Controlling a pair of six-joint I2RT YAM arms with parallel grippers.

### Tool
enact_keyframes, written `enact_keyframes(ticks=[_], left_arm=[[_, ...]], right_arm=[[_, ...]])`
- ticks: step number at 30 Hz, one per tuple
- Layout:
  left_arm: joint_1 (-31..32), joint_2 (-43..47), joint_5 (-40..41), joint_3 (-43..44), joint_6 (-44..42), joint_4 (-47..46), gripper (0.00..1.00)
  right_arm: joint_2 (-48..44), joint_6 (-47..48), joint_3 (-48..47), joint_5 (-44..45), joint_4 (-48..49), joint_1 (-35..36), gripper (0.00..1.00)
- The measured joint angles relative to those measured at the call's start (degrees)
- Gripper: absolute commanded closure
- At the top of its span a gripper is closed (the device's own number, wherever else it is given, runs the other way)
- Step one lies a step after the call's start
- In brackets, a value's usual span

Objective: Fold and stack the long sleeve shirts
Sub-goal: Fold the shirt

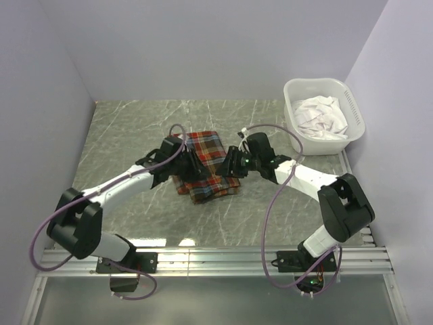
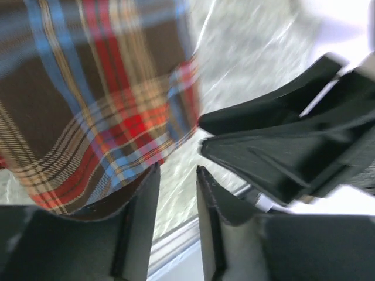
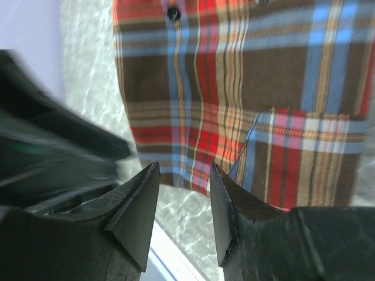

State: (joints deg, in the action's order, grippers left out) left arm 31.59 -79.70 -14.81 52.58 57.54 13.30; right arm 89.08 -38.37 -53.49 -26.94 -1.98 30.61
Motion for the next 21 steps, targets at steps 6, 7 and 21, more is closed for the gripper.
enact_keyframes(ticks=[6, 7, 21], left_arm=[[0.0, -5.8, -3.0, -7.1, -2.6, -0.5, 0.78], [-0.7, -6.5, -3.5, -8.6, -2.9, -0.6, 0.79], [-8.1, -0.9, -6.6, -13.3, -4.1, 2.0, 0.49]], right_arm=[[4.4, -3.0, 6.7, -6.4, 9.8, -2.3, 0.55], [5.7, -3.3, 7.7, -7.1, 10.8, -2.8, 0.55], [9.0, -3.8, 8.9, -9.9, 10.5, -4.9, 0.57]])
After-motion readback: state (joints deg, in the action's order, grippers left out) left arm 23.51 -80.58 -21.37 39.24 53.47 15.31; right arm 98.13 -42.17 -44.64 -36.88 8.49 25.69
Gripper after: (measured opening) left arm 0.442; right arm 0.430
